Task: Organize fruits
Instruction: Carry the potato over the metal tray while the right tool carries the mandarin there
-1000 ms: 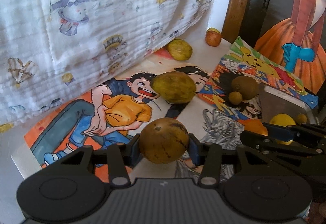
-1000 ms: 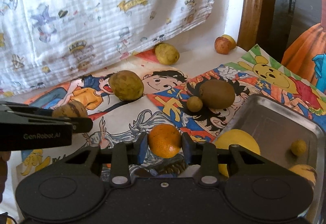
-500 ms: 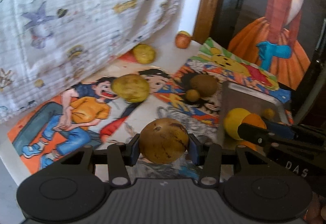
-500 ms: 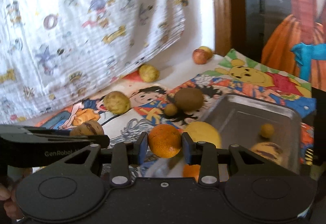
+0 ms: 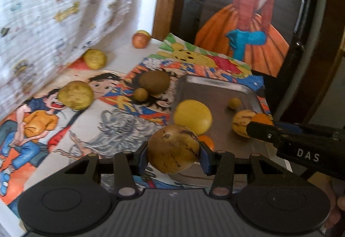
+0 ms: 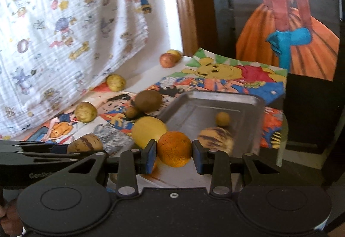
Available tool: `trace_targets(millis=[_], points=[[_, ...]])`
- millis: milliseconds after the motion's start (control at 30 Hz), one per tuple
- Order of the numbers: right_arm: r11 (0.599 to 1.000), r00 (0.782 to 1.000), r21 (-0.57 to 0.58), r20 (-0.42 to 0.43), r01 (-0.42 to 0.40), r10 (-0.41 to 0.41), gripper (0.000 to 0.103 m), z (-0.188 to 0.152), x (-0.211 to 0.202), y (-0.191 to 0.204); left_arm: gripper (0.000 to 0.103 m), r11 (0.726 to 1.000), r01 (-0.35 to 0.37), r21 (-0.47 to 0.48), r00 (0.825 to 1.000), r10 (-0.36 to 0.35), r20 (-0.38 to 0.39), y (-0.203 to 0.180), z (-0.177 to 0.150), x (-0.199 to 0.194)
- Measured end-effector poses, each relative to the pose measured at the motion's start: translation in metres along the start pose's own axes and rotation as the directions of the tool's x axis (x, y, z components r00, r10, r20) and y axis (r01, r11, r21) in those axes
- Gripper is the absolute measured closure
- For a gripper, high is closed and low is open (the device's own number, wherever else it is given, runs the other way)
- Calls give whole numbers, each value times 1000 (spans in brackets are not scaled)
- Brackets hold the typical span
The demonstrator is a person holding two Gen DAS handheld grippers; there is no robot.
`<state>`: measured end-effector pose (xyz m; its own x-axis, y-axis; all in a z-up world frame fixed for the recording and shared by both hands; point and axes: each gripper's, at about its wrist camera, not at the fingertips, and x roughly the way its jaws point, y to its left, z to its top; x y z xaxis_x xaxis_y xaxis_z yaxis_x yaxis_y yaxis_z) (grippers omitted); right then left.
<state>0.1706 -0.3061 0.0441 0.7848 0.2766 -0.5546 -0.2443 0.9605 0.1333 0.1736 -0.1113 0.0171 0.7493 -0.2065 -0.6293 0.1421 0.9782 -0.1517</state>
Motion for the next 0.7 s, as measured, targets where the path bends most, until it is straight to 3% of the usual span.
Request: trace_targets(millis=[467,700], points=[[999,998,36,-50,38,-37,66,-12,4,-30,51,988,126,92,990,-119,-78,-36,-9,21],[997,996,37,-67,61,-59,66,-13,6,-42,51,980,157,120,983,-143,-116,-49,-8,36]])
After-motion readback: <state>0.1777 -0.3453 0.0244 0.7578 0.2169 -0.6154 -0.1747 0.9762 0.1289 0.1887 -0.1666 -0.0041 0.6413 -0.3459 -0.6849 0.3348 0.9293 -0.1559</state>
